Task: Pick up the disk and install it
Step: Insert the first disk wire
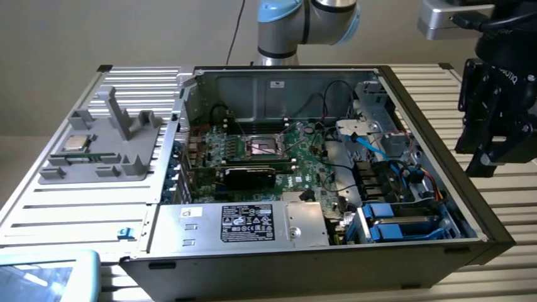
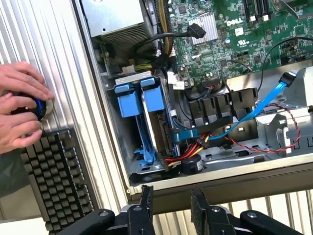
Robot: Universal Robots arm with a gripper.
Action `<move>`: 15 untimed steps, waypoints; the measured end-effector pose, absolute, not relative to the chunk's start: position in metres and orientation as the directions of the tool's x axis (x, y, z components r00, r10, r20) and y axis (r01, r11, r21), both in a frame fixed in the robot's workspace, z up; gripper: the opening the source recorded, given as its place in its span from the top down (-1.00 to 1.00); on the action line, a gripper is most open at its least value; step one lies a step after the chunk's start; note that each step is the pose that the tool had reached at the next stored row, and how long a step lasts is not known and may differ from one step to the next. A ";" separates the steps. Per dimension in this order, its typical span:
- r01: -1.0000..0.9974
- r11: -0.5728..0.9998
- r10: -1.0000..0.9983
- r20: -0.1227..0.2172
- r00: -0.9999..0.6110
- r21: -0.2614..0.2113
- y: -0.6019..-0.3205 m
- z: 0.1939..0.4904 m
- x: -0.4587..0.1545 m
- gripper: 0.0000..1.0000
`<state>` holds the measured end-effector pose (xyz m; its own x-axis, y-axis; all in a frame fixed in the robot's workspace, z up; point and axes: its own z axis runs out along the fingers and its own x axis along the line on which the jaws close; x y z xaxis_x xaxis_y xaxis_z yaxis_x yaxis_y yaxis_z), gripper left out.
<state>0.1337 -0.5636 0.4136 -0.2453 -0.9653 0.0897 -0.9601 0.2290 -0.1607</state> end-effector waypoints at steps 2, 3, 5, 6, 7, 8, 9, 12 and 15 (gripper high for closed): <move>-0.963 0.220 -0.966 0.101 -0.237 -0.158 -0.564 0.413 0.133 0.12; -0.965 0.217 -0.967 0.104 -0.233 -0.147 -0.564 0.413 0.133 0.12; -0.969 0.217 -0.968 0.103 -0.229 -0.117 -0.564 0.413 0.133 0.12; -0.971 0.217 -0.968 0.102 -0.227 -0.101 -0.565 0.413 0.133 0.12; -0.972 0.217 -0.969 0.101 -0.225 -0.086 -0.565 0.413 0.133 0.12; -0.974 0.214 -0.970 0.101 -0.221 -0.075 -0.565 0.413 0.133 0.12; -0.975 0.211 -0.971 0.100 -0.216 -0.065 -0.565 0.413 0.133 0.12; -0.979 0.200 -0.974 0.100 -0.202 -0.033 -0.565 0.413 0.133 0.12; -0.980 0.199 -0.976 0.087 -0.199 -0.014 -0.567 0.414 0.133 0.12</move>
